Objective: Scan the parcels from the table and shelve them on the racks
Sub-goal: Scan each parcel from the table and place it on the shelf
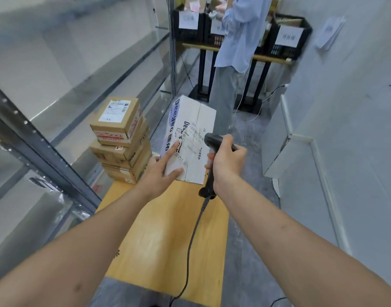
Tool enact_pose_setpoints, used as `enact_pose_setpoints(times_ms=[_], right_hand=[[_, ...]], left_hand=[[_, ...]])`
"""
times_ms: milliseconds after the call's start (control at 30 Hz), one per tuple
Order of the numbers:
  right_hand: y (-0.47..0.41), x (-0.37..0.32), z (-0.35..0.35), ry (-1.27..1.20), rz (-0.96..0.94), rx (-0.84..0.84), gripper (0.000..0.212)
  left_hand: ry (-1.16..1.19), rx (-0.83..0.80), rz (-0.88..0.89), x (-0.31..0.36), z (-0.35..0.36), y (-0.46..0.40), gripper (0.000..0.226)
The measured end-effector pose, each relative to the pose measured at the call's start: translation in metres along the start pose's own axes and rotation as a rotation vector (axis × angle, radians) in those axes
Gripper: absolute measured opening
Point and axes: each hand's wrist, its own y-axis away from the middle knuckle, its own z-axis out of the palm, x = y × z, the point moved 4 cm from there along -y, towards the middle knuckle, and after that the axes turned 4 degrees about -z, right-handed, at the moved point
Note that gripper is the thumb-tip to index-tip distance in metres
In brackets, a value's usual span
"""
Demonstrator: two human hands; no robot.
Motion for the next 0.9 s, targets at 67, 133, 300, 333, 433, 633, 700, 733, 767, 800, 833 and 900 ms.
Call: enact_pose_setpoints(times_ms=[67,133,300,333,433,633,700,733,767,800,833,900], right_hand=[[0.018,-0.016,0.003,-0.012,-0.045,-0.006,0.031],[0.036,-0.030,0.008,-0.021,-0.079,-0.013,0.031],[0.090,-0.056,0.020,-0.059,-0.124,-0.035,0.036],[0.102,-0.059,0.022,-0.069,-0.133,-0.033,0.036],[0.136,-0.060,0.026,-0.106,-0.154,-0.017,0.035],[0.198,-0.048,0.032,-0.132,-0.174,-0.001,0.032],[0.214,-0.042,0.033,-0.135,-0.178,0.001,0.032],[0.222,-0.039,0.034,-0.137,-0.177,-0.001,0.032],[0.229,-0.037,0.034,-0.140,-0.177,-0.006,0.032],[0.236,-0.035,0.035,-0.142,-0.177,-0.013,0.032],[0.242,-0.034,0.036,-0.140,-0.180,-0.023,0.032],[0.252,-0.033,0.039,-0.127,-0.208,-0.040,0.030]], left_hand=[[0.002,0.046,0.030,0.011,-0.017,0.009,0.074],[0.010,0.096,0.046,0.019,-0.035,0.017,0.074],[0.050,0.168,0.122,0.029,-0.076,0.042,0.077],[0.055,0.173,0.137,0.030,-0.084,0.049,0.076],[0.043,0.168,0.168,0.025,-0.104,0.071,0.074],[0.039,0.182,0.204,0.012,-0.134,0.119,0.076],[0.068,0.179,0.224,0.007,-0.141,0.134,0.076],[0.077,0.176,0.227,0.005,-0.145,0.141,0.076],[0.080,0.173,0.225,0.003,-0.149,0.148,0.076],[0.081,0.177,0.223,0.001,-0.153,0.155,0.076],[0.086,0.183,0.220,0.000,-0.157,0.162,0.076],[0.111,0.209,0.216,-0.002,-0.164,0.174,0.075]])
